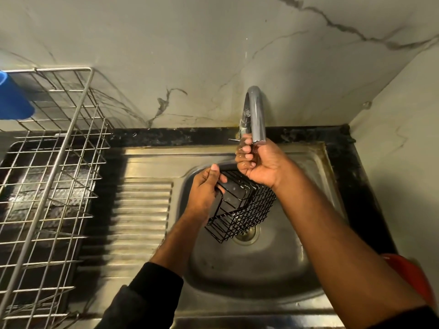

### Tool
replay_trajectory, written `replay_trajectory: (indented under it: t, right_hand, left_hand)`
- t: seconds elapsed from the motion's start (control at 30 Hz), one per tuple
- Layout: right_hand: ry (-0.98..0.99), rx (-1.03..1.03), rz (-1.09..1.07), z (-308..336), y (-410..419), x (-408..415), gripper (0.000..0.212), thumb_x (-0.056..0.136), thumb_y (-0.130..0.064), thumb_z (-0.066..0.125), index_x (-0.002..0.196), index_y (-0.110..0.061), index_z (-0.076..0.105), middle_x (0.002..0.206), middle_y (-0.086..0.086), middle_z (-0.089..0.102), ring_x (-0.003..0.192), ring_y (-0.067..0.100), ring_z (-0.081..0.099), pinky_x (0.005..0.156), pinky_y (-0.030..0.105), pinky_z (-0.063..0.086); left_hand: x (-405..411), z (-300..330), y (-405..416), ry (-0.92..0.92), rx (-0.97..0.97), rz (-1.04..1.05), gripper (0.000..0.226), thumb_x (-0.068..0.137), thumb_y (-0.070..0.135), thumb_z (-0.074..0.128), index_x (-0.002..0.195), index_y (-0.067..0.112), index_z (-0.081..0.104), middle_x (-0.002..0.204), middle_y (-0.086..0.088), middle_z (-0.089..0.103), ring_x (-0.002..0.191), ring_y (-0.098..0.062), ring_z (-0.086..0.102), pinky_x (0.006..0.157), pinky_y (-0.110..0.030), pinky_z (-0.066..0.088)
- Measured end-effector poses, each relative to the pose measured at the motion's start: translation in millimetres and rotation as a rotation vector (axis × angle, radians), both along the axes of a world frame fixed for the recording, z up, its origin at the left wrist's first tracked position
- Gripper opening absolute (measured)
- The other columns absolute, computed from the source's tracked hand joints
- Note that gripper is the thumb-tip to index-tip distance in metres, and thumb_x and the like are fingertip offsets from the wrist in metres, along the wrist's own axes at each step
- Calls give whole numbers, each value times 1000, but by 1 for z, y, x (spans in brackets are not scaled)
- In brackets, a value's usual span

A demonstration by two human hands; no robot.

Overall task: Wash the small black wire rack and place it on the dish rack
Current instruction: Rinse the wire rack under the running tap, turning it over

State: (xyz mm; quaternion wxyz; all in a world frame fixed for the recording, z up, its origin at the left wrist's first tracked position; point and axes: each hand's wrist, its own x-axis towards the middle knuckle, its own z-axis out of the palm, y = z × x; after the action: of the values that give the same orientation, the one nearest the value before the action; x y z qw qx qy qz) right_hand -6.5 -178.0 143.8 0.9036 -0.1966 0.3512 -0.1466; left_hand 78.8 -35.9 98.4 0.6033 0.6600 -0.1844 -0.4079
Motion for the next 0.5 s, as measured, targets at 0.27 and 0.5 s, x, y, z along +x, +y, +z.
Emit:
replay_trajectory:
  t: [0.27,0.5]
  right_hand:
    - [247,-339,22,13,5,-13,23,104,-20,48,88,-12,62,68,1,60,53,7,50,44,16,39]
    - [348,-662,360,23,9,-26,26,105,-22,50,97,-8,70,84,5,74,72,11,70,65,22,57]
  left_hand:
    - [-4,3,2,4,-10,-21,40,109,28,45,78,9,63,60,7,60,43,1,48,48,-9,37]
    - [-6,8,3,42,-46,-14,39,108,23,46,76,10,61,65,1,61,42,0,49,45,-9,37]
